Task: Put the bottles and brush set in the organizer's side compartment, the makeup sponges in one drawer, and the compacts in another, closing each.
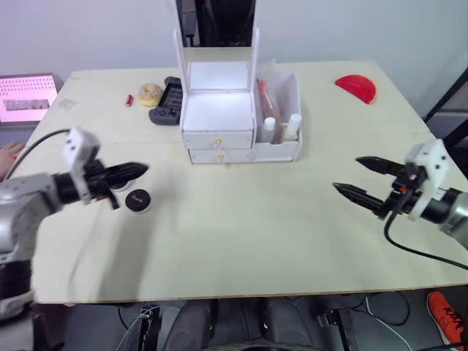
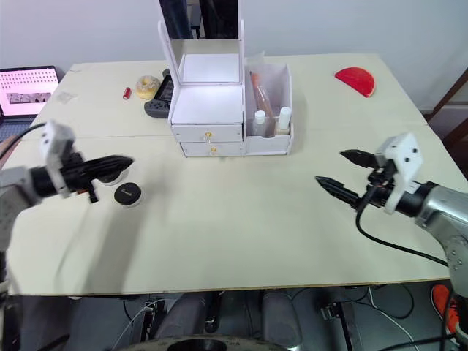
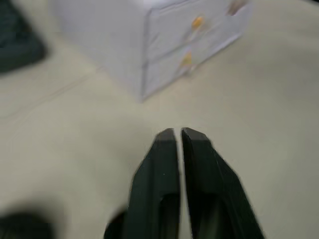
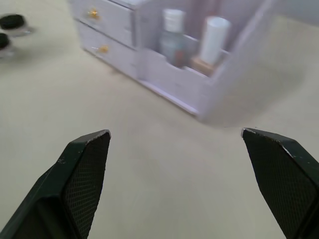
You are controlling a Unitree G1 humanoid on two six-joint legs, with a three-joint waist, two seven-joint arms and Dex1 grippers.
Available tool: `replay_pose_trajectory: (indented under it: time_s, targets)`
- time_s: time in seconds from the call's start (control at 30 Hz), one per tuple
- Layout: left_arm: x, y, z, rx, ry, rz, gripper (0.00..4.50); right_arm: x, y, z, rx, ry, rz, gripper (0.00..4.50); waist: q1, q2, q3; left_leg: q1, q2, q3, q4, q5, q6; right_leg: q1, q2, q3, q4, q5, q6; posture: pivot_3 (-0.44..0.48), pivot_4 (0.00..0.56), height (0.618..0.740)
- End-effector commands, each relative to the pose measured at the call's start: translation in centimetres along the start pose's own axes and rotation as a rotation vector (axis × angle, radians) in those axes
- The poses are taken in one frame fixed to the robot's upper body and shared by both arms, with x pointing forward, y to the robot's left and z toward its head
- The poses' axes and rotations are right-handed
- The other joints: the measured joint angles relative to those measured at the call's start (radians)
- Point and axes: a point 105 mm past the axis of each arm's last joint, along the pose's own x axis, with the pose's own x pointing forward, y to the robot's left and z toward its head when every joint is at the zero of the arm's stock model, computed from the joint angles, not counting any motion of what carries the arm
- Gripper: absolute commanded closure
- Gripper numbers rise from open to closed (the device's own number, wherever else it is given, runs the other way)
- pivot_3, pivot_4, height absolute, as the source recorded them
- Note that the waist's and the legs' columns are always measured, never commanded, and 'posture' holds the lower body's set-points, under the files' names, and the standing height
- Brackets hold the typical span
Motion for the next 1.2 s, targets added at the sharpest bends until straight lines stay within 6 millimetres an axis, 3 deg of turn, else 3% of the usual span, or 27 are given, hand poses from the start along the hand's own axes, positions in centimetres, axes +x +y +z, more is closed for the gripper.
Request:
replay_pose_trajectory:
  time_s: [0.03, 0.2, 0.43, 0.7, 0.93, 1.2]
  targets:
    - [-5.4, 1.6, -0.2, 0.026, -0.029, 0.196, 2.55, -2.0, -1.5, -0.6, -0.037, 0.02, -0.055, 0.0, 0.0, 0.0, 0.0, 0.0, 0.0, 0.0, 0.0, 0.0, 0.0, 0.0, -0.002, 0.0, -0.001, 0.0, 0.0, 0.0, 0.15, 0.74]
    - [-9.5, 2.4, -1.8, 0.025, -0.012, 0.357, 0.03, -3.7, -2.8, -2.1, -0.025, 0.061, -0.092, 0.0, 0.021, 0.0, 0.0, 0.001, 0.0, 0.0, 0.001, -0.001, 0.0, 0.003, -0.003, -0.001, -0.003, -0.002, -0.004, 0.0, 0.15, 0.74]
    - [-11.9, 2.6, -2.4, 0.055, 0.015, 0.443, 0.03, -5.7, -4.4, -2.0, -0.009, 0.064, -0.128, 0.0, 0.022, 0.0, 0.0, 0.001, 0.0, 0.0, 0.001, -0.001, 0.0, 0.004, -0.004, 0.0, -0.004, -0.003, -0.005, 0.0, 0.15, 0.74]
    - [-11.5, 2.3, -2.6, 0.056, 0.024, 0.424, 0.03, -5.6, -4.5, -2.3, 0.006, 0.071, -0.121, 0.0, 0.021, 0.0, 0.0, 0.001, 0.0, 0.0, 0.0, -0.001, 0.0, 0.003, -0.004, 0.0, -0.004, -0.003, -0.005, 0.0, 0.15, 0.74]
    - [-9.3, 0.8, -3.8, 0.041, 0.027, 0.386, 0.03, -4.8, -3.4, -0.6, 0.002, 0.041, -0.087, 0.0, 0.022, 0.0, 0.0, 0.001, 0.0, 0.0, 0.0, -0.001, 0.0, 0.003, -0.004, 0.0, -0.004, -0.003, -0.005, 0.0, 0.15, 0.74]
    - [-2.9, -4.0, -5.5, -0.015, -0.136, 0.435, 0.03, -0.5, -0.4, 4.1, -0.067, -0.035, 0.069, 0.0, 0.023, 0.001, -0.001, 0.001, 0.001, 0.001, 0.001, -0.001, 0.0, 0.003, -0.004, 0.001, -0.004, -0.003, -0.005, 0.0, 0.15, 0.74]
